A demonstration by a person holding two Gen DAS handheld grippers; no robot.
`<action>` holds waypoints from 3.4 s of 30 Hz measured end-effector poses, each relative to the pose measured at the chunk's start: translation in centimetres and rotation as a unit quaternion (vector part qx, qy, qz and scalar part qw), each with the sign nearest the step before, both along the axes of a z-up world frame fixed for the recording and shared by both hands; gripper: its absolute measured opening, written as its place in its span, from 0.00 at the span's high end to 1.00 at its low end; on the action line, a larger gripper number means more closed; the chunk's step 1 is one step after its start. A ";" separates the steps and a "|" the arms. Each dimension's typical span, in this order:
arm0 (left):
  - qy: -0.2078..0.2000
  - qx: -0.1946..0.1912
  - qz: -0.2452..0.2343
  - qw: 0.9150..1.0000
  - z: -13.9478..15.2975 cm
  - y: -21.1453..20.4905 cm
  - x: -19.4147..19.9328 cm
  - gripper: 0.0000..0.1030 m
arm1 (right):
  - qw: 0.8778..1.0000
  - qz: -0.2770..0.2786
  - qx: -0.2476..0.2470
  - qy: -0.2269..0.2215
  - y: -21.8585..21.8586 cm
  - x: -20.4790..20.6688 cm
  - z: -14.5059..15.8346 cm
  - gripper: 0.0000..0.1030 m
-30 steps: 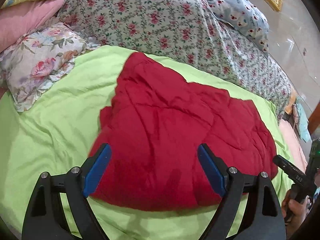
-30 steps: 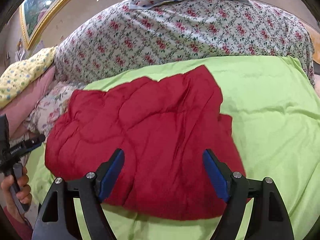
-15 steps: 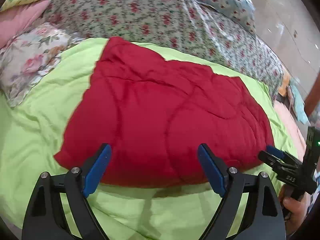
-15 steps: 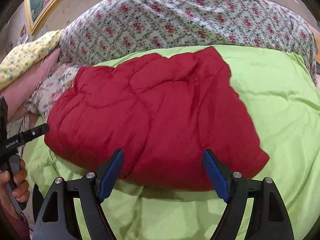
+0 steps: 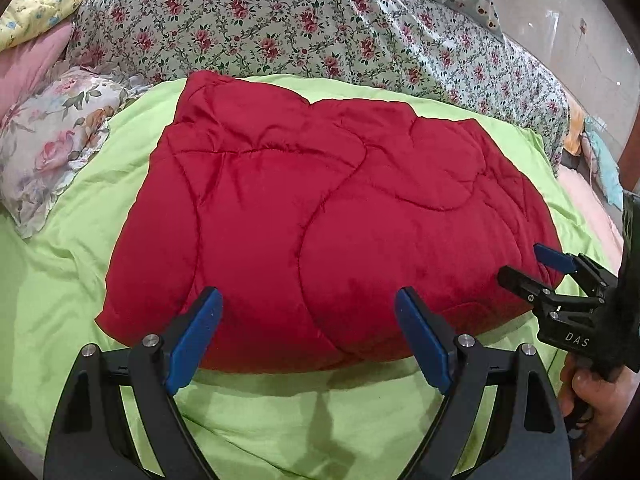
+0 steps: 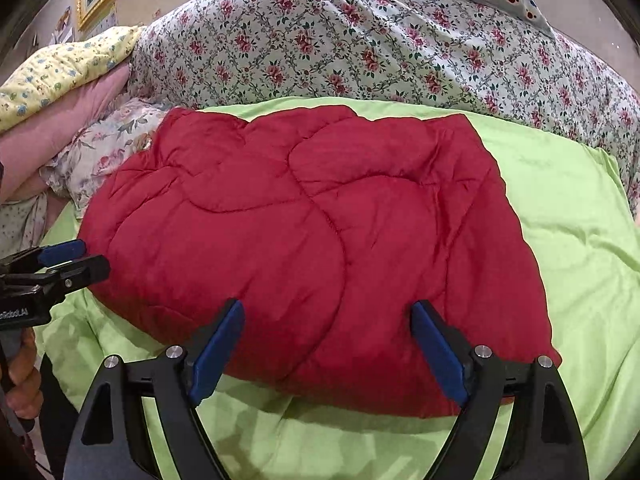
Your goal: Fold large clothes
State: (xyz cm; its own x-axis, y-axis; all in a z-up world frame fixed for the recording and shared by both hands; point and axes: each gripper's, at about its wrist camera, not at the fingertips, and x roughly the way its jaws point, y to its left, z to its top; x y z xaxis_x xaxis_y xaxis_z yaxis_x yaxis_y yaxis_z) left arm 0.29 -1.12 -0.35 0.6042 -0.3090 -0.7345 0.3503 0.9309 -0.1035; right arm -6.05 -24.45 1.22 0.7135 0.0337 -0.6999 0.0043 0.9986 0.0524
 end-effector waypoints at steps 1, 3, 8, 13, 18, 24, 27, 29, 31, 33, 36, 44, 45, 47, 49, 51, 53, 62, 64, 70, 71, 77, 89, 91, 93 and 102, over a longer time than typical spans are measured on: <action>0.001 0.001 -0.001 1.000 0.0 -0.1 0.1 0.14 | 1.000 0.000 -0.001 0.000 0.0 0.2 0.0 0.14; 0.001 0.006 -0.001 1.000 0.0 -0.5 0.4 0.14 | 1.000 0.001 -0.004 0.002 0.0 0.6 -0.1 0.13; 0.005 0.030 0.000 1.000 -0.7 -1.6 1.5 0.14 | 1.000 -0.002 0.004 0.022 -0.6 2.0 -0.9 0.10; 0.012 0.039 0.000 0.999 -1.7 -2.3 3.0 0.09 | 0.999 -0.013 0.021 0.034 -1.7 3.0 -1.5 0.10; 0.020 0.037 0.001 0.999 -2.5 -2.5 4.7 0.03 | 0.999 -0.028 0.030 0.033 -2.8 3.8 -1.9 0.10; 0.030 0.031 0.002 0.999 -3.0 -2.4 5.8 0.01 | 0.998 -0.041 0.039 0.035 -3.7 4.4 -1.8 0.11; 0.030 0.033 0.004 0.999 -3.1 -2.4 5.8 0.01 | 0.997 -0.045 0.054 0.029 -3.9 3.9 -0.8 0.11; 0.029 0.035 0.005 0.999 -3.1 -2.5 5.7 0.01 | 0.997 -0.048 0.063 0.012 -3.9 3.1 0.3 0.11; 0.028 0.034 0.006 0.999 -3.1 -2.4 5.7 0.01 | 0.997 -0.047 0.062 -0.020 -3.6 2.0 1.9 0.11; 0.028 0.032 0.008 0.999 -3.1 -2.4 5.7 0.01 | 0.997 -0.038 0.052 -0.052 -3.0 1.3 3.3 0.09; 0.027 0.031 0.009 0.999 -3.1 -2.3 5.7 0.01 | 0.997 -0.018 0.043 -0.056 -2.1 1.8 4.1 0.09; 0.029 0.029 0.005 0.999 -3.1 -2.3 5.7 0.01 | 0.999 -0.021 0.037 0.025 -2.5 6.8 -0.6 0.08; 0.029 0.030 0.005 0.999 -3.1 -2.3 5.7 0.01 | 0.999 -0.026 0.037 0.027 -2.9 7.3 -1.2 0.08; 0.028 0.031 0.006 0.999 -3.1 -2.3 5.7 0.01 | 0.998 -0.032 0.039 0.027 -3.4 7.6 -1.5 0.08; 0.028 0.032 0.008 0.999 -3.1 -2.4 5.7 0.01 | 0.998 -0.039 0.035 0.027 -3.9 8.1 -1.6 0.08; 0.029 0.032 0.008 0.999 -3.0 -2.4 5.7 0.01 | 0.998 -0.041 0.037 0.026 -4.2 8.4 -1.7 0.08; 0.031 0.031 0.008 0.999 -2.9 -2.4 5.8 0.01 | 0.998 -0.042 0.038 0.022 -4.5 8.5 -2.0 0.08; 0.023 0.027 0.042 0.998 -0.7 -0.7 8.6 0.01 | 0.998 -0.038 0.054 0.012 -5.2 8.1 -2.4 0.08; 0.026 0.027 0.053 0.998 -0.6 -0.1 9.7 0.01 | 0.997 -0.039 0.060 0.020 -5.3 8.1 -2.0 0.08; 0.037 0.032 0.063 0.997 -0.9 0.5 13.2 0.01 | 0.997 -0.041 0.069 0.016 -5.9 8.4 0.1 0.08; 0.041 0.034 0.065 0.996 -1.2 0.4 13.7 0.01 | 0.997 -0.045 0.066 0.018 -6.1 8.7 0.2 0.08; 0.069 0.045 0.067 0.994 -2.2 0.0 16.7 0.01 | 0.995 -0.062 0.058 0.056 -7.8 11.7 -0.6 0.08; 0.110 0.047 0.064 0.991 -3.2 -0.8 20.2 0.00 | 0.985 -0.098 0.102 0.094 -11.2 15.7 -2.8 0.08; 0.110 0.047 0.063 0.991 -3.1 -0.8 20.2 0.00 | 0.986 -0.099 0.094 0.094 -10.9 15.5 -2.8 0.08; 0.107 0.046 0.064 0.991 -3.2 -0.6 19.9 0.00 | 0.987 -0.100 0.088 0.094 -10.6 15.5 -2.9 0.08; 0.094 0.055 0.064 0.992 -2.5 -0.3 18.5 0.00 | 0.987 -0.100 0.085 0.089 -10.5 15.3 -3.1 0.08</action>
